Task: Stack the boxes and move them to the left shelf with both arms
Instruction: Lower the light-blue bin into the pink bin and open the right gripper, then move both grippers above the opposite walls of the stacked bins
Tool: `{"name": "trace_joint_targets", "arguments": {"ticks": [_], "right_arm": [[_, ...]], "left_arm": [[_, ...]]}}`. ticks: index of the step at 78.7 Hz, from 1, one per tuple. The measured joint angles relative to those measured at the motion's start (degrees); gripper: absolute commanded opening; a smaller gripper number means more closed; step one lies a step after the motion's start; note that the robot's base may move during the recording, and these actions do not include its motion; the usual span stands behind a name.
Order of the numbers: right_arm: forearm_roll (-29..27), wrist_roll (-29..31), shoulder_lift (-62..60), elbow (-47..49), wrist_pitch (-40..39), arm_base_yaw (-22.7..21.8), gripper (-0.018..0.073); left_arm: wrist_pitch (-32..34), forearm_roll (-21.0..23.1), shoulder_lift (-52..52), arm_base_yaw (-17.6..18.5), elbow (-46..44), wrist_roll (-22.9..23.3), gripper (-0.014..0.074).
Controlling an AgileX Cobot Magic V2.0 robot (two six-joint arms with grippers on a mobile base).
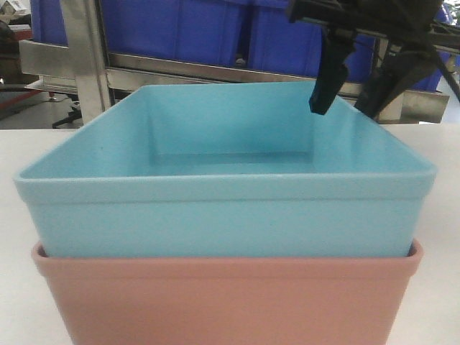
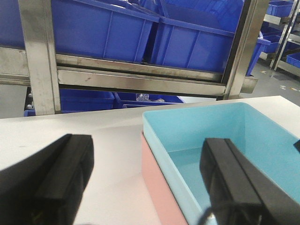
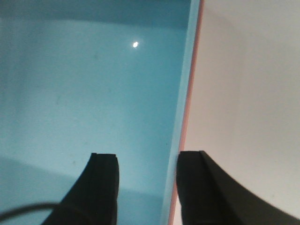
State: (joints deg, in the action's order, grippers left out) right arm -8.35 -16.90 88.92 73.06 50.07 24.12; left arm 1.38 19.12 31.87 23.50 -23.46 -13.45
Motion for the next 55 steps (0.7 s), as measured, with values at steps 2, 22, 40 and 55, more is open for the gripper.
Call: {"name": "trace_joint_targets", "arguments": {"ticks": [2,22,40,55], "right_arm": [[0.0,0.54,-0.7,0.0,-0.22,0.0,0.0372],[0.0,10.86,-8.05,-2.22,-7.22,0.0,0.0372],[0.0,20.49,-17.07,-14.14,-21.23,-1.7,0.0372],[-0.5,21.1,-23.15,-22.73,-25.93,-1.7,0.0372]], "left_arm": [[0.0,0.0,0.0,0.0,0.0,0.0,0.0386],[0.0,0.0,0.0,0.0,0.0,0.0,0.0386],[0.0,0.0,0.0,0.0,0.0,0.0,0.0386],[0.0,0.0,0.0,0.0,0.0,0.0,0.0386]]}}
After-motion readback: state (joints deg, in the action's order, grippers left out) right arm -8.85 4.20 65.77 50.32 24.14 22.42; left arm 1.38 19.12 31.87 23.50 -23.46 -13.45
